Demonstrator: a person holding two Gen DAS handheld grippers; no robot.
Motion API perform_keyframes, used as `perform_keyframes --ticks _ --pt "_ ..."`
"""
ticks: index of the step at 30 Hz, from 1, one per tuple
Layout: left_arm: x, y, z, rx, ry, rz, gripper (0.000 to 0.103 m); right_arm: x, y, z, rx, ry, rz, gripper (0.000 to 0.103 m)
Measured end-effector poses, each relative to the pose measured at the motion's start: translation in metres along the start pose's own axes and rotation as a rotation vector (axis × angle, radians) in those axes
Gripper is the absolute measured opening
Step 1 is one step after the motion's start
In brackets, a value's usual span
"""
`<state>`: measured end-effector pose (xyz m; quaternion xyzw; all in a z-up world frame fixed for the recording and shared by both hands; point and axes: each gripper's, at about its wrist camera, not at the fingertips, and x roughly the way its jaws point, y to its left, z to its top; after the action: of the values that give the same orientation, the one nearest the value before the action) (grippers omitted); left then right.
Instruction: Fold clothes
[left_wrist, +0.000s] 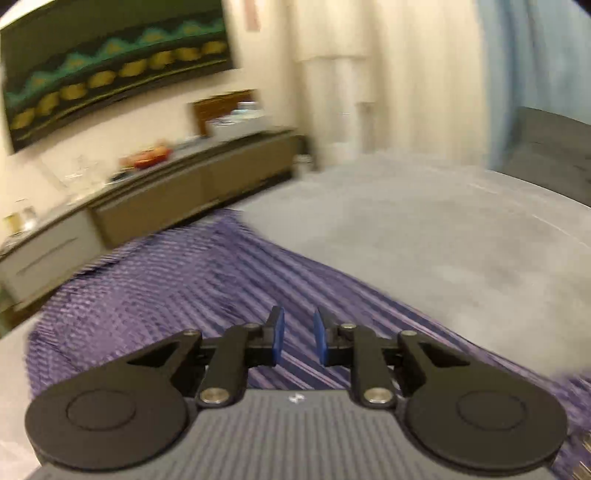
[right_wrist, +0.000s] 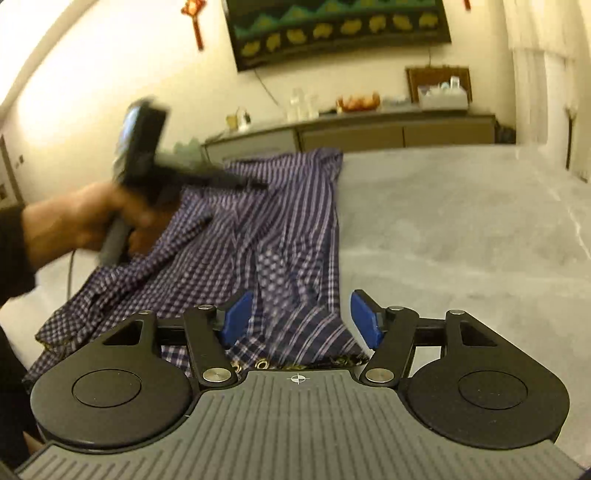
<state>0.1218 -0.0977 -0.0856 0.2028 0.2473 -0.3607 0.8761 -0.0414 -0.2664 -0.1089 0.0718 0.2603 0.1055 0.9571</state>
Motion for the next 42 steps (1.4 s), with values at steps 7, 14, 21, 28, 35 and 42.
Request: perform_keyframes --ticks 7,14,21,28,35,42 --pt "-0.019 -0.061 -0.053 0.158 0.127 0.069 0.019 0.021 0.012 -0.019 -0.07 0.205 -0.045 0.044" --pt "-0.126 -0.044 -0.083 -0.099 0.028 0.087 0.033 0.005 0.006 -0.014 -0.042 0.178 -0.074 0.054" --pt "-0.262 0.046 -0.17 -0.643 -0.017 0.302 0.07 -0.029 -0.04 -0.003 0.252 0.137 -0.001 0.086" --pt "-0.253 0.062 -0.227 -0.842 0.136 0.203 0.072 -0.022 -0.034 -0.019 0.257 0.278 0.012 0.086" --pt "-0.242 0.036 -0.221 -0.79 0.127 0.095 0.076 -0.017 0.014 -0.035 0.084 0.32 0.018 0.085" --pt "-0.243 0.012 -0.225 -0.697 0.122 0.124 0.008 -0.017 0.026 -0.036 0.009 0.327 0.002 0.011"
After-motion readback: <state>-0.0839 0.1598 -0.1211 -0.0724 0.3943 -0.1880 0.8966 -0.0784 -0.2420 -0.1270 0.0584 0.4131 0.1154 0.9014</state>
